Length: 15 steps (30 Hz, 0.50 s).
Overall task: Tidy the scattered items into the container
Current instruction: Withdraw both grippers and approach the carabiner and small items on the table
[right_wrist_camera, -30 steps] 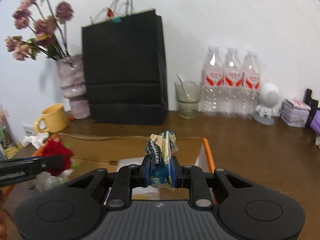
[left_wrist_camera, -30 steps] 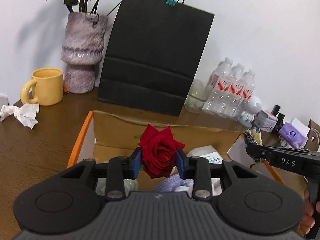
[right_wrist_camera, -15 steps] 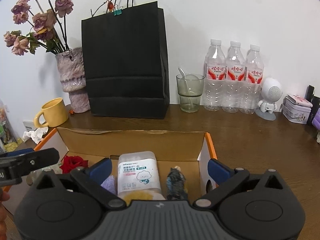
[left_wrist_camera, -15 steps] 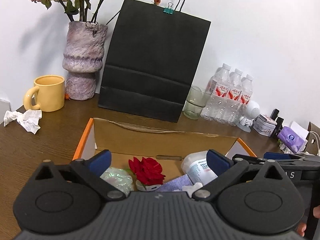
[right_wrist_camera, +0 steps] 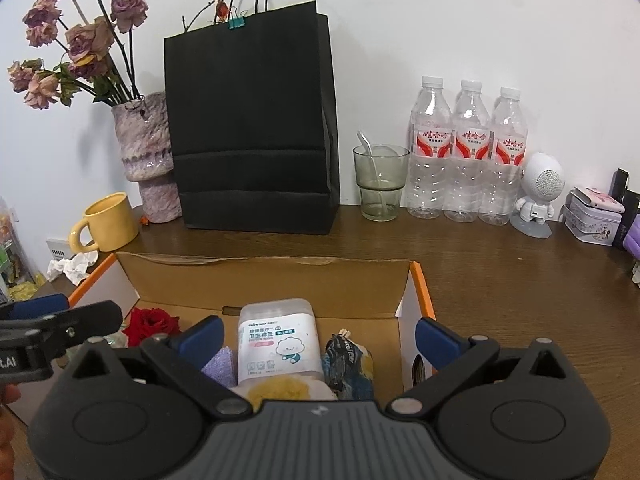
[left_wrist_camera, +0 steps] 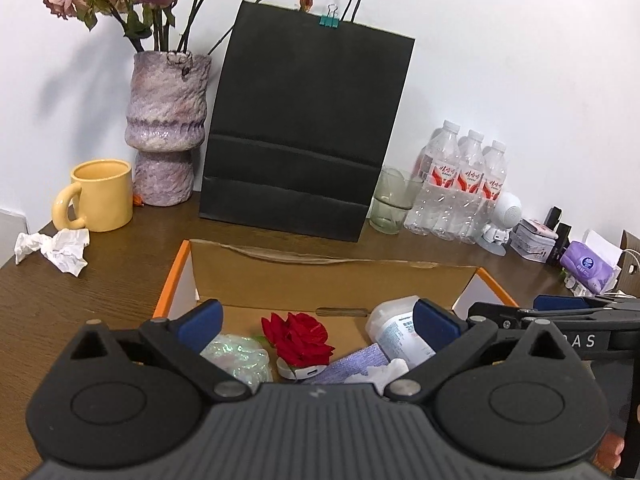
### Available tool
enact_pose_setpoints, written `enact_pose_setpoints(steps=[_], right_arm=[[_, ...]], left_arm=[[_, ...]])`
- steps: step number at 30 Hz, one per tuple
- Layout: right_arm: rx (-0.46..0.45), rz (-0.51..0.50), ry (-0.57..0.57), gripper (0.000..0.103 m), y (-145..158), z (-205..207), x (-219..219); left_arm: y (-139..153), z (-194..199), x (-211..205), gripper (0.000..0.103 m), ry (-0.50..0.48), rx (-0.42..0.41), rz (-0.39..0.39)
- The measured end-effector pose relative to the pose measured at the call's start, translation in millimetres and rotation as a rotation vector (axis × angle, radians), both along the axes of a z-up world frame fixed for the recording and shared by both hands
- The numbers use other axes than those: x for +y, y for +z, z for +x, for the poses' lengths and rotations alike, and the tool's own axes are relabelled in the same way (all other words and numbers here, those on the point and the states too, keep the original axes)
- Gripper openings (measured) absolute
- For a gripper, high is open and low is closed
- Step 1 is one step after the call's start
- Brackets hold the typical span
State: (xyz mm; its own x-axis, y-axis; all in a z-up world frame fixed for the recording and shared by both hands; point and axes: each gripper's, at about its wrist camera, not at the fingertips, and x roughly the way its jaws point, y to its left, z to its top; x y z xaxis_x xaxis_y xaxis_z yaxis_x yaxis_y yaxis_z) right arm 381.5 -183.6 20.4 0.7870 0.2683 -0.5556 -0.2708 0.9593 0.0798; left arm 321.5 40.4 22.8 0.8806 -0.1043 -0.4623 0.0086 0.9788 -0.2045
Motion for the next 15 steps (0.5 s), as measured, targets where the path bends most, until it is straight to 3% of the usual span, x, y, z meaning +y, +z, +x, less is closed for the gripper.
enact_pose_setpoints(steps=[7,15], right_arm=[[-0.077,0.035,0.051,0.102,26.2,-48.6,-9.2],[-0.139,-0.027,0.118,0.102,27.0,-112.2,-22.2]], left_arm=[[27.4,-39.3,12.4,0.103,-0.013,-0.071,-0.024],[27.6,-95.6,30.7,0.103,-0.001,-0.075,0.044]])
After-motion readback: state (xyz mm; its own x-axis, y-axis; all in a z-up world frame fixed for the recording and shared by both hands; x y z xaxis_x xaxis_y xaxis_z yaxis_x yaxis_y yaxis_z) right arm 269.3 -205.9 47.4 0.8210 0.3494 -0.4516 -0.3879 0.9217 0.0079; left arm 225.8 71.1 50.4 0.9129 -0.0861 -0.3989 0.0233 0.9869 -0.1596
